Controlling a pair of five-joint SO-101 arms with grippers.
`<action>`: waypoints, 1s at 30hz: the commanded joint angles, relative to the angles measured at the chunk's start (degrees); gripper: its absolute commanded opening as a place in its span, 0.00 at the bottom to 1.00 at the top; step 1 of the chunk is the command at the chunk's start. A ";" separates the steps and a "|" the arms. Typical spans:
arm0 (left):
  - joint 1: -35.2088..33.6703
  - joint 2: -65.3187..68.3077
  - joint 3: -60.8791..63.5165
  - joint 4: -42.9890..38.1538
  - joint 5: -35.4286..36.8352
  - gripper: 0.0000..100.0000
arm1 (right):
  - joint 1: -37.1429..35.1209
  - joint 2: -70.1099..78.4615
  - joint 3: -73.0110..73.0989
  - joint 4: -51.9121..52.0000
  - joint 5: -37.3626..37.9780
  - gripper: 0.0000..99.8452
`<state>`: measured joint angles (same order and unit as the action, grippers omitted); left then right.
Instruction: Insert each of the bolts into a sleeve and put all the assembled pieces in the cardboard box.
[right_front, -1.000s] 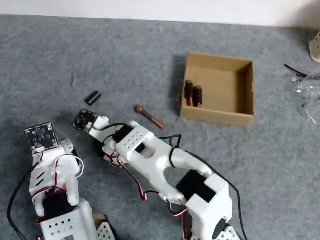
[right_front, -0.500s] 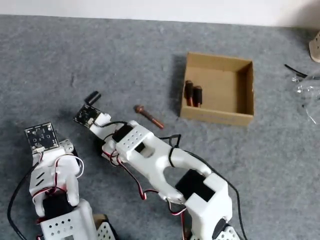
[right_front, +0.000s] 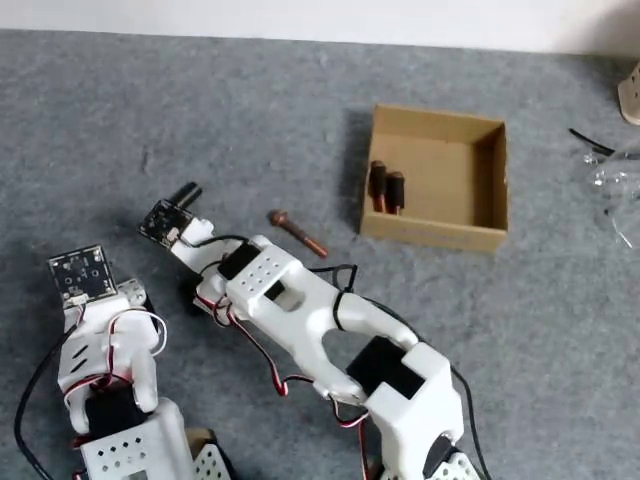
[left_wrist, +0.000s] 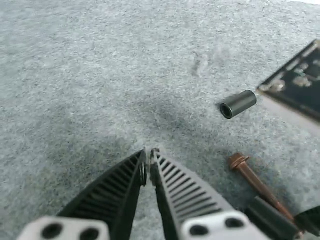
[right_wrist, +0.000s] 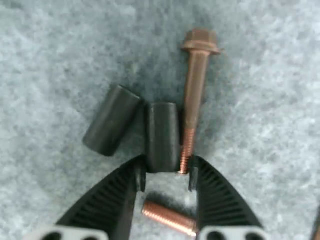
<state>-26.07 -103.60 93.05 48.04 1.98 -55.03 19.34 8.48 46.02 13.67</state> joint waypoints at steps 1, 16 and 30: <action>-0.57 -0.66 -1.71 -1.05 0.18 0.03 | 0.04 -0.92 -2.86 -1.36 -0.35 0.11; -0.57 -0.66 -1.71 -1.05 0.18 0.03 | -0.04 -3.03 -6.37 2.07 -0.26 0.11; -0.66 -0.66 -1.71 -1.05 0.18 0.03 | -1.89 6.11 -14.90 3.56 -0.26 0.11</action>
<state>-26.15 -103.60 93.05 48.04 1.98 -56.18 24.79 -0.92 47.43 13.67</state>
